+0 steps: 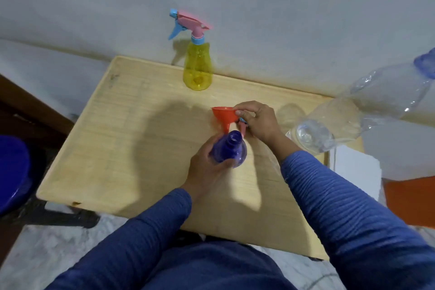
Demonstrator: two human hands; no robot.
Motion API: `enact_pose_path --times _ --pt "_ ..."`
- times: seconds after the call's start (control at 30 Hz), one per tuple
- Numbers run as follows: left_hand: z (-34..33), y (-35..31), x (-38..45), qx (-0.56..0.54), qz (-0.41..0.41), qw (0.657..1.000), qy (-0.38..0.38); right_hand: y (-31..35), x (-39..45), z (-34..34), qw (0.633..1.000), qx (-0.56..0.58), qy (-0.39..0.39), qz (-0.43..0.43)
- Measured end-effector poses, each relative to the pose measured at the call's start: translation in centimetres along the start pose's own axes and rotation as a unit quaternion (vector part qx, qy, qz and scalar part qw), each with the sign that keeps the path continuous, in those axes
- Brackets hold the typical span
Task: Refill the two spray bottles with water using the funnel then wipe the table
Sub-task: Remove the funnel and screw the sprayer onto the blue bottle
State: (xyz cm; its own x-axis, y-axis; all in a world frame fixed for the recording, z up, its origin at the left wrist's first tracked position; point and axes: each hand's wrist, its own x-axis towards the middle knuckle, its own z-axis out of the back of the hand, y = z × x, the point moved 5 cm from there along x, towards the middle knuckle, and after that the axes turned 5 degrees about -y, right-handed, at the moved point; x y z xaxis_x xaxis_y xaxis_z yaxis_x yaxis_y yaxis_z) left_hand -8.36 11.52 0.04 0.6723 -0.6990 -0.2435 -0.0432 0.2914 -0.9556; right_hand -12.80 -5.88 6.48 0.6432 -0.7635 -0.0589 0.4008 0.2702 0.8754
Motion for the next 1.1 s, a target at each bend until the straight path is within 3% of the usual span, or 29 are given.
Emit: enact_pose_path --times 0.27,0.37,0.5,0.7,0.87,1.1 --pt "-0.1 0.3 0.1 0.007 0.007 1.000 -0.015 0.0 1.3 -1.0 0.995 -0.047 0.070 0.045" --pt "-0.2 0.4 0.2 0.004 0.009 1.000 -0.017 -1.4 0.6 -0.3 0.995 -0.085 0.022 0.036" --pt "-0.2 0.7 0.4 0.006 0.009 1.000 -0.014 -3.9 -1.8 0.8 0.985 -0.127 -0.098 -0.060" --pt "-0.3 0.8 0.3 0.028 0.012 1.000 0.000 -5.7 -2.0 0.2 0.974 -0.177 -0.072 -0.122" --pt "-0.1 0.8 0.4 0.032 0.010 0.999 -0.002 -4.9 -1.7 1.4 0.977 -0.090 -0.122 -0.149" --pt "-0.1 -0.1 0.0 0.022 -0.002 1.000 0.011 3.6 -1.8 6.2 0.970 0.070 -0.220 -0.069"
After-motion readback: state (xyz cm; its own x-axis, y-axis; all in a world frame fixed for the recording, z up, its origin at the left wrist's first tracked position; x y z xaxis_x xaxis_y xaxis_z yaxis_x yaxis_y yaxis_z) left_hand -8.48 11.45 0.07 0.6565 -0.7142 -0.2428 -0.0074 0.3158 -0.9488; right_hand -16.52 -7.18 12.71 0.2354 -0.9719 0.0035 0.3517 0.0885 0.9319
